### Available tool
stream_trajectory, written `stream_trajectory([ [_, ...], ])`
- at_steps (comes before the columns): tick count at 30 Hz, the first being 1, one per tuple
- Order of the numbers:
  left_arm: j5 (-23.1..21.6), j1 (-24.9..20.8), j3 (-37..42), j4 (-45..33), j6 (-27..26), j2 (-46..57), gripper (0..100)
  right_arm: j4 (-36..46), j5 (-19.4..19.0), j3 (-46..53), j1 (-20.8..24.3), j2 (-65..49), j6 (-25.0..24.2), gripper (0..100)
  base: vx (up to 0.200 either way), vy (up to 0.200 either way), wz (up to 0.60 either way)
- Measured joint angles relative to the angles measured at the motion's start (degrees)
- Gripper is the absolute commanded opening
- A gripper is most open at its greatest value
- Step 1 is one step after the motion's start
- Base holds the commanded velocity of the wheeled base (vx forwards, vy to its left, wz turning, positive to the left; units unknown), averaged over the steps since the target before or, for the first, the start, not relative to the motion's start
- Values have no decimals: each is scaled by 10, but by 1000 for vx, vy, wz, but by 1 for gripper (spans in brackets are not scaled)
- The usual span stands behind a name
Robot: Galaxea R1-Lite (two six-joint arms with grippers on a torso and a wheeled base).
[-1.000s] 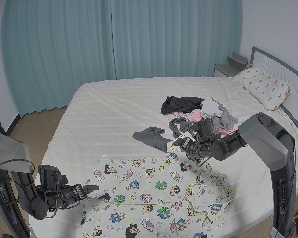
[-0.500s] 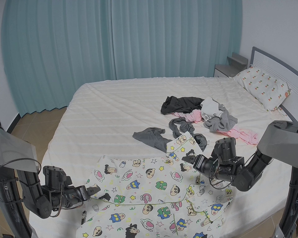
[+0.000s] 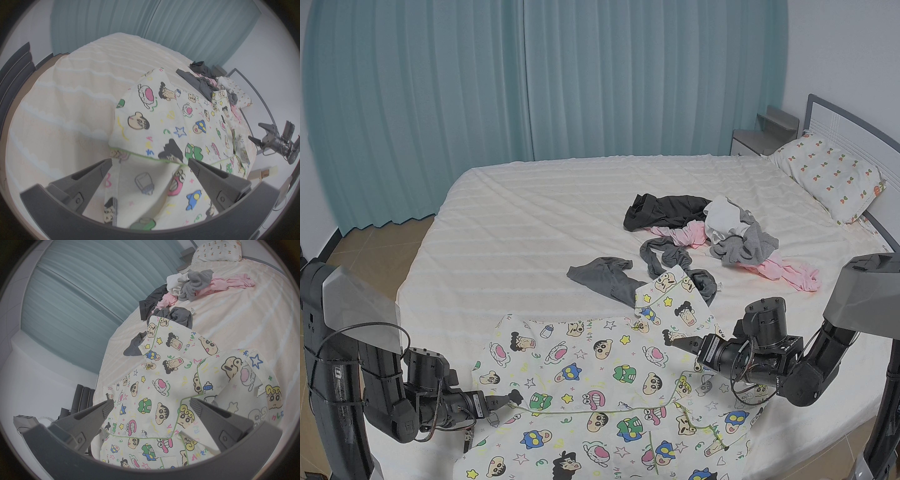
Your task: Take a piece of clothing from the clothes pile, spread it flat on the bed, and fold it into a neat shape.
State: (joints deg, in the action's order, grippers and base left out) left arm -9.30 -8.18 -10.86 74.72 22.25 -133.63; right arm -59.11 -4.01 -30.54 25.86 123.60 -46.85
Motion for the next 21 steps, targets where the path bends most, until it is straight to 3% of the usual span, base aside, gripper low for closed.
stream_trajectory([
  [8,16,-24,-15,1,78,-11,100,-1,0,0,0,-1,-1,100,0,0,0],
  [15,80,-63,-21,1,172,-10,100,-2,0,0,-1,-1,-1,100,0,0,0],
  [21,153,-93,-52,1,199,-17,100,-3,0,0,-1,-1,-3,100,0,0,0],
])
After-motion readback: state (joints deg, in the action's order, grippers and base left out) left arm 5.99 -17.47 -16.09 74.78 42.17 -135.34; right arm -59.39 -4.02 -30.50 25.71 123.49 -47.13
